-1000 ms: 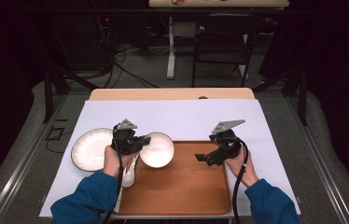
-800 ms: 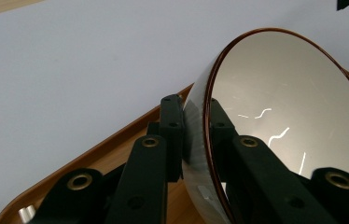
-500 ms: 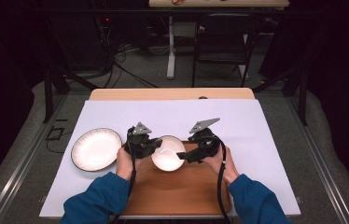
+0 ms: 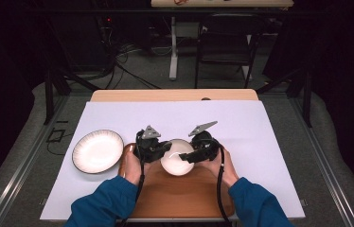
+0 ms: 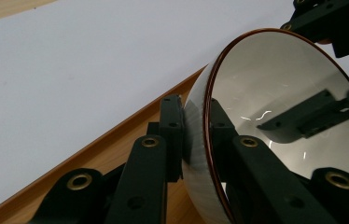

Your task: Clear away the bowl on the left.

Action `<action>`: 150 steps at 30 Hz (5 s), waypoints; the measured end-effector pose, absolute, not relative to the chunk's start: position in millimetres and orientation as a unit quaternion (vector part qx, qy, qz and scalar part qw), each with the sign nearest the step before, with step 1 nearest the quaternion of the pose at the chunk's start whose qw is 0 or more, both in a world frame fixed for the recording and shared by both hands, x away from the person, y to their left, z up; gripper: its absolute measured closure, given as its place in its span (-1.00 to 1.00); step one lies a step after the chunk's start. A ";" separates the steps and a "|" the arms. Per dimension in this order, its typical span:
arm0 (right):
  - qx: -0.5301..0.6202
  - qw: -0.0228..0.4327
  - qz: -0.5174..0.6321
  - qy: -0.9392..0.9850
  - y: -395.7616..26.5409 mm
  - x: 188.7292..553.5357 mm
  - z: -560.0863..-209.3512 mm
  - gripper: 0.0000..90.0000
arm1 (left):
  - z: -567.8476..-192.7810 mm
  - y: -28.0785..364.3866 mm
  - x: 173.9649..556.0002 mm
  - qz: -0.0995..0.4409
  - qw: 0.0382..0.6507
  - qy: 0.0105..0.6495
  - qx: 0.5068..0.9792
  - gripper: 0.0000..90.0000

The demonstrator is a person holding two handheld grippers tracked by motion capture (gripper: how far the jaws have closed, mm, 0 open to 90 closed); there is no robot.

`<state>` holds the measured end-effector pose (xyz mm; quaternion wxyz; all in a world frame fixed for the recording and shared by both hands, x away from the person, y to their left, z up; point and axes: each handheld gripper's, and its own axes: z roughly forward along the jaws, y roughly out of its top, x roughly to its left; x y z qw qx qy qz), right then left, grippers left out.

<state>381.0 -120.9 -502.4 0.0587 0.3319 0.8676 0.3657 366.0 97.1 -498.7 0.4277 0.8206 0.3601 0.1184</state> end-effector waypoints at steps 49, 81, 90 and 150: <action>0.376 0.101 0.356 0.850 -144.4 382.2 -490.4 0.77 | -478.7 119.3 345.7 0.134 0.452 0.306 0.827 -0.66; 0.411 0.116 0.338 0.838 -170.4 392.3 -487.5 0.77 | -475.2 171.2 311.8 0.190 0.403 0.330 0.832 -0.92; 0.444 0.107 0.325 0.828 -188.7 400.3 -492.4 0.77 | -476.3 181.0 308.0 0.206 0.398 0.341 0.826 -0.95; 0.524 0.110 0.312 0.785 -241.1 424.0 -515.0 0.21 | -486.1 193.7 315.7 0.202 0.382 0.357 0.828 -0.97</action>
